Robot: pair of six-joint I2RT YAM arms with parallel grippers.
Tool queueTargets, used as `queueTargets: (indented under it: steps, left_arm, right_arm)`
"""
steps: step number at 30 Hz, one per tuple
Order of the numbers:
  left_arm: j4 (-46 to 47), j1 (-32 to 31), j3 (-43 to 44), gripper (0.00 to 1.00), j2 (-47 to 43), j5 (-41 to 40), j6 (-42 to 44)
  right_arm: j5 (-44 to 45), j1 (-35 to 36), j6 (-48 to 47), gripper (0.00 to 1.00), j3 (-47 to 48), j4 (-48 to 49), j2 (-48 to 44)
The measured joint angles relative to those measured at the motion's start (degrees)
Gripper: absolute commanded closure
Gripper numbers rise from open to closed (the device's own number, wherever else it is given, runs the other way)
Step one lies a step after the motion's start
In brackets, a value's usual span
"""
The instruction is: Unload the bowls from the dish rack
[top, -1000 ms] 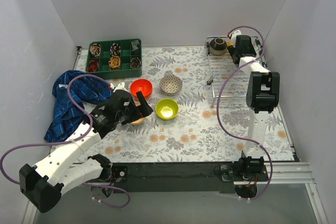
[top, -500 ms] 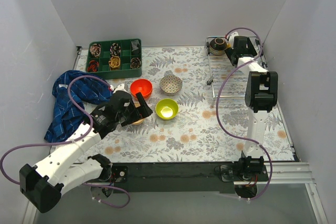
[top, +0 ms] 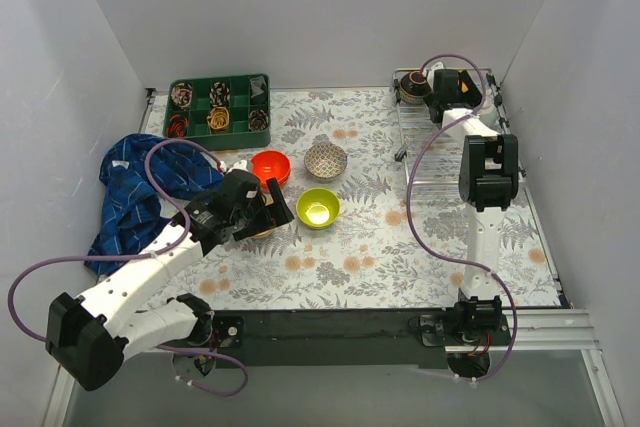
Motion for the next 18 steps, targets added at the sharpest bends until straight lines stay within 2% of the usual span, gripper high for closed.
queueTargets:
  steps: [3,10,14,17,18]
  left_arm:
    - [0.0,0.0,0.4,0.02,0.5,0.0,0.3]
    - [0.2,0.0,0.8,0.02,0.9,0.2,0.6]
    - [0.3,0.0,0.8,0.02,0.8,0.2,0.6]
    - [0.8,0.0,0.8,0.02,0.6,0.2,0.6]
    - [1.1,0.0,0.8,0.02,0.4,0.2,0.6]
  right_arm:
    - [2.1,0.7,-1.6,0.07,0.3,0.6,0.6]
    - [4.5,1.6,-3.5,0.23,0.2,1.6,1.2]
    - [5.0,1.8,-3.7,0.28,-0.5,2.5,1.0]
    - [5.2,2.3,-3.6,0.34,-2.3,3.4,-0.1]
    - [5.2,2.4,-3.4,0.39,-3.1,3.4,-0.7]
